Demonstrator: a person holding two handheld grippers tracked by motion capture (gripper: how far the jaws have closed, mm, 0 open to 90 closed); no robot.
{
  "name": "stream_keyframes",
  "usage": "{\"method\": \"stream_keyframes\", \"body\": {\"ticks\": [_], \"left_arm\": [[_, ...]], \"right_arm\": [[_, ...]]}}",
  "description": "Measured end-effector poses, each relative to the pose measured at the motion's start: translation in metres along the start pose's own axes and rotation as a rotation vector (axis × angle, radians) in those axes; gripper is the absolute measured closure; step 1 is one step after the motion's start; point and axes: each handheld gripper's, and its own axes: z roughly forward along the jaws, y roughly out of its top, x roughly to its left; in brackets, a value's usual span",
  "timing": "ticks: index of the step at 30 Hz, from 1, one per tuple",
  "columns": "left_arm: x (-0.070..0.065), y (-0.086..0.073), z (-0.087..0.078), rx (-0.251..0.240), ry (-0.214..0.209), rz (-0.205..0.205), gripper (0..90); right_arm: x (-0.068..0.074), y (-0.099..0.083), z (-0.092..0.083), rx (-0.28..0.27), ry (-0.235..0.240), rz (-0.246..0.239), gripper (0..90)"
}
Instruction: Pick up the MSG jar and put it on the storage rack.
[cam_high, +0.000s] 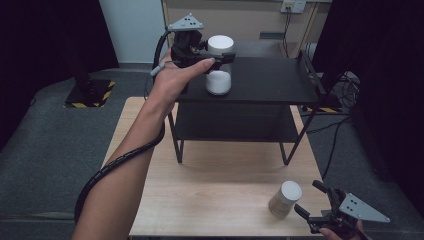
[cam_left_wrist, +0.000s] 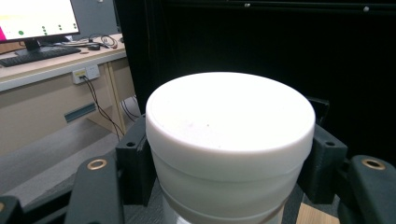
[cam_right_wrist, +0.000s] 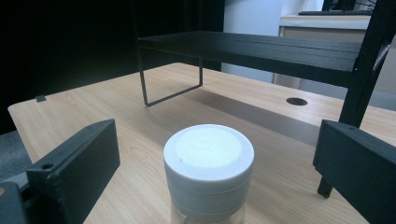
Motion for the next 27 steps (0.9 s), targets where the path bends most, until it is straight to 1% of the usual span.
{"method": "stream_keyframes", "body": {"ticks": [7,14,18,20,23,27], "left_arm": [[0.0000,0.0000,-0.0001,0.001,0.000,0.000,33.2],[0.0020,-0.0009,0.0004,-0.003,-0.003,-0.015,33.1],[0.0013,0.0002,0.0004,0.001,-0.002,-0.014,32.9],[-0.0004,0.0018,0.0001,0.010,0.008,-0.005,32.5],[-0.0005,0.0034,0.0006,0.017,0.003,-0.006,24.5],[-0.0037,0.0044,0.0009,0.025,0.013,-0.001,14.0]], "right_arm": [[-0.0007,-0.0009,0.0001,0.001,-0.001,0.003,1.0],[-0.0014,-0.0012,-0.0004,0.000,-0.001,0.009,1.1],[-0.0023,-0.0018,-0.0008,0.001,-0.003,0.009,1.0],[-0.0025,-0.0015,-0.0013,-0.001,-0.003,0.009,1.0],[-0.0023,-0.0012,-0.0014,-0.005,-0.002,0.011,1.0],[-0.0014,-0.0004,-0.0013,-0.006,0.001,0.009,1.0]]}}
